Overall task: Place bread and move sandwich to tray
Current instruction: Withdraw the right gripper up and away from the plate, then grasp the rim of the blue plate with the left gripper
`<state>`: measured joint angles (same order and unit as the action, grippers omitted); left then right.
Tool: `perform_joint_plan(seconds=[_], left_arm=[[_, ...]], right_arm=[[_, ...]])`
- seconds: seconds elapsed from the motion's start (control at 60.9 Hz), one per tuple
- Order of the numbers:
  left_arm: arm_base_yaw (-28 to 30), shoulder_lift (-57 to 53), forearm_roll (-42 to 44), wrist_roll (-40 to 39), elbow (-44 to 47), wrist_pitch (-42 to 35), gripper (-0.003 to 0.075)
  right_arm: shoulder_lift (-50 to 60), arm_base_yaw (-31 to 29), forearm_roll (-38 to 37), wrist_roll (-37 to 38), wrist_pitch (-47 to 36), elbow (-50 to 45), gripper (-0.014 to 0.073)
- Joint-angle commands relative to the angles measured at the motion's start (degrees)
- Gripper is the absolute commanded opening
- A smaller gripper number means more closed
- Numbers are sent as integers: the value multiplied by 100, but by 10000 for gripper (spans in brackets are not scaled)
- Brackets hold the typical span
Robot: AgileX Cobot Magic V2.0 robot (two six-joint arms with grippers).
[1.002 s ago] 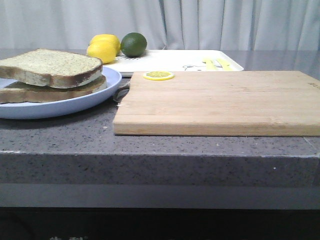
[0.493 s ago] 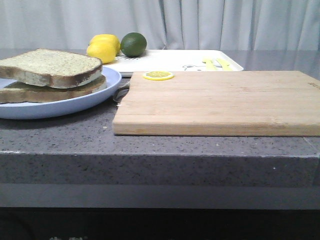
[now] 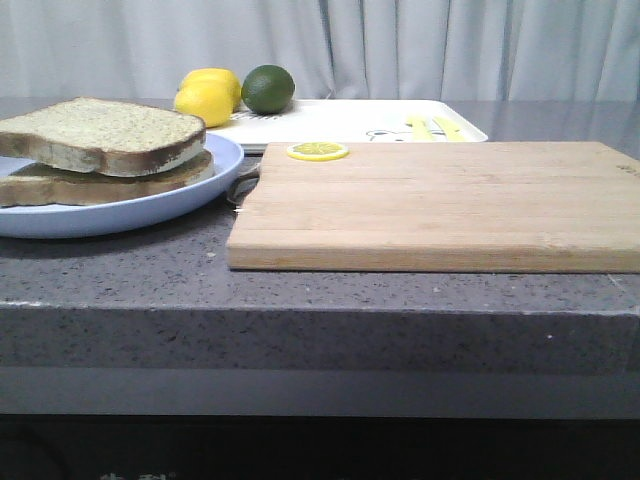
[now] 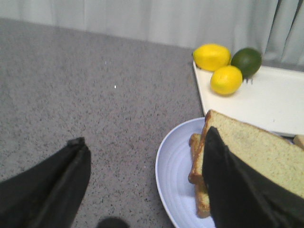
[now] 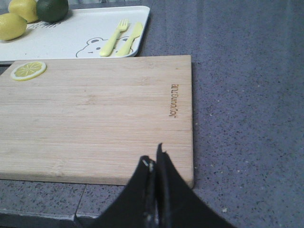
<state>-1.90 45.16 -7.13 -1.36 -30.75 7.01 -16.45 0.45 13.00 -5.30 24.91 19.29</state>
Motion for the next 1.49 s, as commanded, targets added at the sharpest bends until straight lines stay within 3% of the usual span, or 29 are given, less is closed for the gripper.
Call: perform_joint_plan(seconds=[0.0, 0.246, 1.216, 1.479], left_arm=[[-5, 567, -41, -40, -530, 52, 494], [-5, 1656, -68, -40, -1067, 826, 494], [-5, 2728, -395, -40, -1533, 1135, 494], [-242, 2968, -395, -19, -1790, 1330, 494]], right_arm=[[-39, -26, 71, -17, -449, 155, -59], [-39, -26, 71, -17, -433, 155, -59], [-39, -26, 71, -17, -433, 155, -59], [-39, -26, 71, -17, -433, 155, -59]])
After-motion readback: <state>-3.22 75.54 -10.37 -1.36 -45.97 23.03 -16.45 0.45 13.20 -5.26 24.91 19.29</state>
